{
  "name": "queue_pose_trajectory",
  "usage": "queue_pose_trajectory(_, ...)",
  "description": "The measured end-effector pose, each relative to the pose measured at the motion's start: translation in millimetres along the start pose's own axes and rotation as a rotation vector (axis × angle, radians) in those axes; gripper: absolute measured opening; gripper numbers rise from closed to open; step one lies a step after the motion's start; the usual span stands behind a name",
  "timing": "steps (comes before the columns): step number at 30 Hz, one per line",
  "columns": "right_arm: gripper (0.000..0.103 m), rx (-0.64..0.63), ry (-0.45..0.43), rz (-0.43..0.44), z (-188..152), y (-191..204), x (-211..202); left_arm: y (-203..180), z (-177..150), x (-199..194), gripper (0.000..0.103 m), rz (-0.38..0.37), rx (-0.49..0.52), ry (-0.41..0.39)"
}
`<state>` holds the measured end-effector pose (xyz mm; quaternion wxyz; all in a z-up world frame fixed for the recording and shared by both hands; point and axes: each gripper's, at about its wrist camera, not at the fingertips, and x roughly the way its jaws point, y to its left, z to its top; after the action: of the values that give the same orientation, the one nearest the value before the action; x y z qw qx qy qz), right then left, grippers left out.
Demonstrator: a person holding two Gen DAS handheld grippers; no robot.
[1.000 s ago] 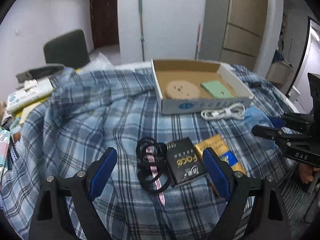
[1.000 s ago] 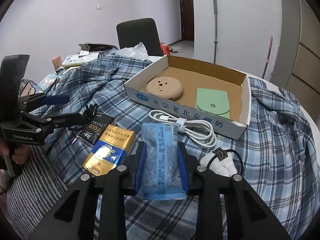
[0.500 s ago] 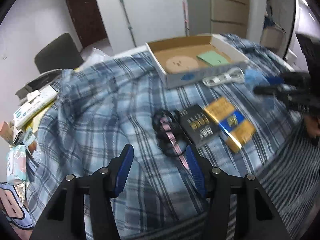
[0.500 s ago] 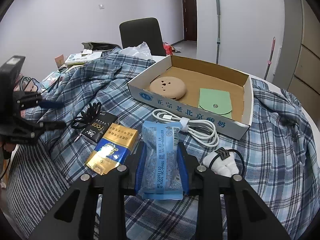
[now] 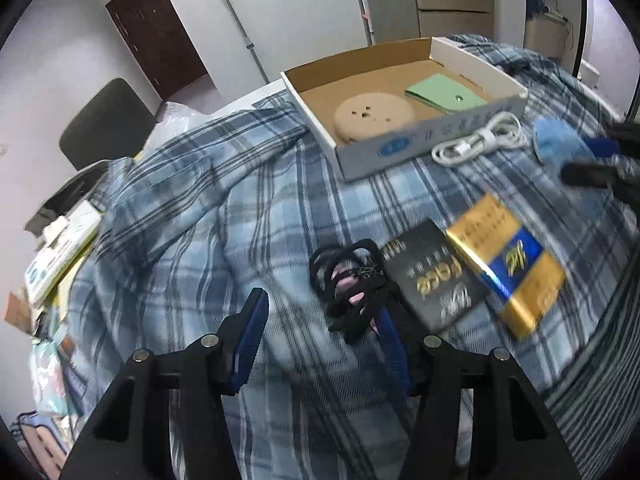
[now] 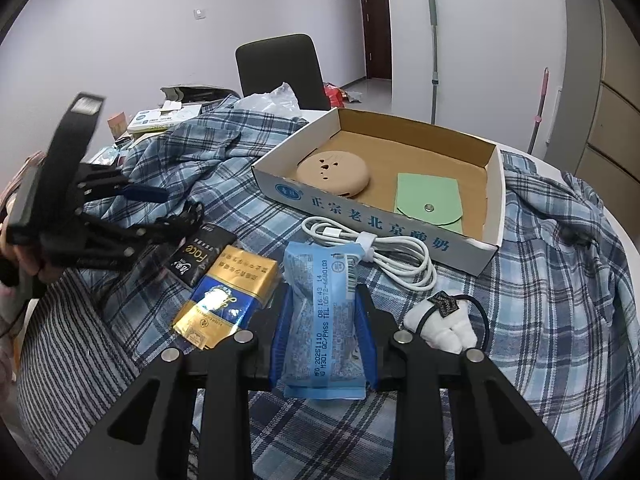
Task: Organize soft objects
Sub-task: 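Grasp the black coiled cable with the left gripper while the right gripper holds the packet, then carry the packet and black cable into the box and open both grippers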
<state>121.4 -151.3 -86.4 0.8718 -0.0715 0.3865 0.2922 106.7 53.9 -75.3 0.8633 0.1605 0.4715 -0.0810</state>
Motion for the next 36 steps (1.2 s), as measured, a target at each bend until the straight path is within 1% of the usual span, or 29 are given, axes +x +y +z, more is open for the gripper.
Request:
queue_pose_trajectory(1,0.03,0.001,-0.001,-0.001,-0.3,0.1,-0.5,2.6,4.4,4.7,0.058,-0.024,-0.024,0.011)
queue_pose_trajectory(2,0.03,0.002,-0.003,0.0,-0.5,-0.1,-1.2,3.6,6.1,7.3,0.058,-0.03,-0.038,0.014)
queue_pose_trajectory(7,0.03,0.01,0.0,0.019,-0.8,-0.9,-2.7,6.0,14.8,18.3,0.058,-0.058,-0.047,0.009)
queue_pose_trajectory(9,0.03,0.007,0.006,0.026,-0.9,-0.5,-1.8,9.2,17.3,22.3,0.058,-0.098,-0.061,0.009)
queue_pose_trajectory(10,0.03,0.006,0.009,0.029,-1.2,0.0,-1.4,11.5,19.5,25.4,0.058,-0.13,-0.066,0.008)
queue_pose_trajectory(12,0.03,0.005,0.012,0.03,-1.6,0.5,-1.1,13.8,22.2,29.7,0.062,-0.157,-0.076,0.001)
queue_pose_trajectory(13,0.03,0.006,0.011,0.031,-1.5,0.3,-1.2,15.3,23.7,32.5,0.069,-0.167,-0.082,-0.004)
queue_pose_trajectory(14,0.03,0.008,0.011,0.032,-1.3,0.1,-1.2,15.5,24.5,34.7,0.072,-0.17,-0.084,-0.006)
queue_pose_trajectory(18,0.03,0.022,0.021,0.04,-1.4,-1.9,0.4,16.0,26.8,40.3,0.072,-0.2,-0.11,-0.012)
queue_pose_trajectory(19,0.03,0.026,0.025,0.043,-1.5,-2.6,1.1,14.9,26.3,39.7,0.061,-0.199,-0.111,-0.02)
queue_pose_trajectory(20,0.03,0.028,0.027,0.044,-1.3,-3.2,1.8,12.9,25.8,37.8,0.028,-0.201,-0.106,-0.039)
queue_pose_trajectory(21,0.03,0.031,0.029,0.044,-1.4,-3.5,2.2,10.0,25.6,35.9,0.017,-0.217,-0.093,-0.052)
queue_pose_trajectory(22,0.03,0.033,0.031,0.044,-0.9,-3.0,2.5,7.3,24.3,34.3,0.011,-0.227,-0.087,-0.049)
queue_pose_trajectory(24,0.03,0.036,0.032,0.044,-1.0,-3.1,2.4,3.3,24.2,30.1,0.008,-0.239,-0.081,-0.067)
queue_pose_trajectory(27,0.03,0.043,0.029,0.043,-1.0,-4.4,2.0,-3.1,24.4,12.1,0.006,-0.214,-0.063,-0.127)
queue_pose_trajectory(32,0.03,0.053,0.016,0.036,0.1,-7.2,0.2,-2.0,27.6,-19.9,0.006,-0.239,-0.1,-0.187)
queue_pose_trajectory(36,0.03,0.061,-0.017,0.01,3.4,-9.4,-7.7,-8.1,32.3,-49.3,0.006,-0.193,-0.084,-0.241)
